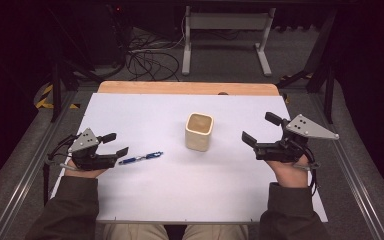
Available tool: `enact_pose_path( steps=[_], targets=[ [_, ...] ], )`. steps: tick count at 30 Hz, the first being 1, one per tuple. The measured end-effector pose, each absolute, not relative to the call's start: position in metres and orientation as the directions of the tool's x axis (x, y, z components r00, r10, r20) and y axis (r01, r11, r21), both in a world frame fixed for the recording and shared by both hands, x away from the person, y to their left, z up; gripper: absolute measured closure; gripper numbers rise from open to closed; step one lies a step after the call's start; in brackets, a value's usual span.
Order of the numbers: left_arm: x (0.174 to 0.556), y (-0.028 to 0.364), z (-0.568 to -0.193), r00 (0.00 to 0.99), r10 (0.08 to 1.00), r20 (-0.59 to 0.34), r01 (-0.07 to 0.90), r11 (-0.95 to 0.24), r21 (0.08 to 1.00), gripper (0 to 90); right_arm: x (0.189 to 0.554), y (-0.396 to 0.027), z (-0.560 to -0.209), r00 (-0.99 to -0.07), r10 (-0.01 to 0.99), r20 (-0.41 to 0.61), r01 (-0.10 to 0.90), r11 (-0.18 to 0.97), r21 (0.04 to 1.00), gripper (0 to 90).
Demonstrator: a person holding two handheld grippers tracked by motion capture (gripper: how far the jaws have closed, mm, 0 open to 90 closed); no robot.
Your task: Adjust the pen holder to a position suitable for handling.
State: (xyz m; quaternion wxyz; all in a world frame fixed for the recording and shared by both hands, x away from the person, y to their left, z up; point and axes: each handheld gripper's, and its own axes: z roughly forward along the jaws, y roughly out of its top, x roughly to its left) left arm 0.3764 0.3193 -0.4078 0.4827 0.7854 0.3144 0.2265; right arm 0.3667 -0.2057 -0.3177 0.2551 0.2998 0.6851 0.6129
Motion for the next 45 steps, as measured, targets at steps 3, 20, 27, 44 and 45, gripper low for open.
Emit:
enact_pose_path(
  steps=[3, 20, 27, 44, 45],
  targets=[
    [0.379, 0.319, -0.413, 0.703, 0.709, 0.048, 0.289, -0.347, 0.892, 31.7, 0.367, -0.205, -0.318, -0.693, 0.721, 0.017, 0.098, 0.071, 0.993, 0.0],
    [0.387, 0.316, -0.429, 0.735, 0.675, 0.072, 0.328, -0.446, 0.832, 43.0, 0.366, -0.203, -0.318, -0.699, 0.715, 0.015, 0.102, 0.079, 0.992, 0.0],
    [0.389, 0.314, -0.436, 0.737, 0.672, 0.068, 0.358, -0.474, 0.804, 47.2, 0.367, -0.202, -0.318, -0.705, 0.709, 0.018, 0.106, 0.08, 0.991, 0.0],
    [0.393, 0.31, -0.45, 0.745, 0.662, 0.076, 0.404, -0.54, 0.738, 59.2, 0.367, -0.2, -0.319, -0.713, 0.701, 0.018, 0.111, 0.087, 0.99, 0.0],
    [0.393, 0.31, -0.451, 0.748, 0.66, 0.071, 0.408, -0.541, 0.735, 59.2, 0.367, -0.2, -0.319, -0.713, 0.701, 0.018, 0.111, 0.087, 0.99, 0.0]
  ],
)
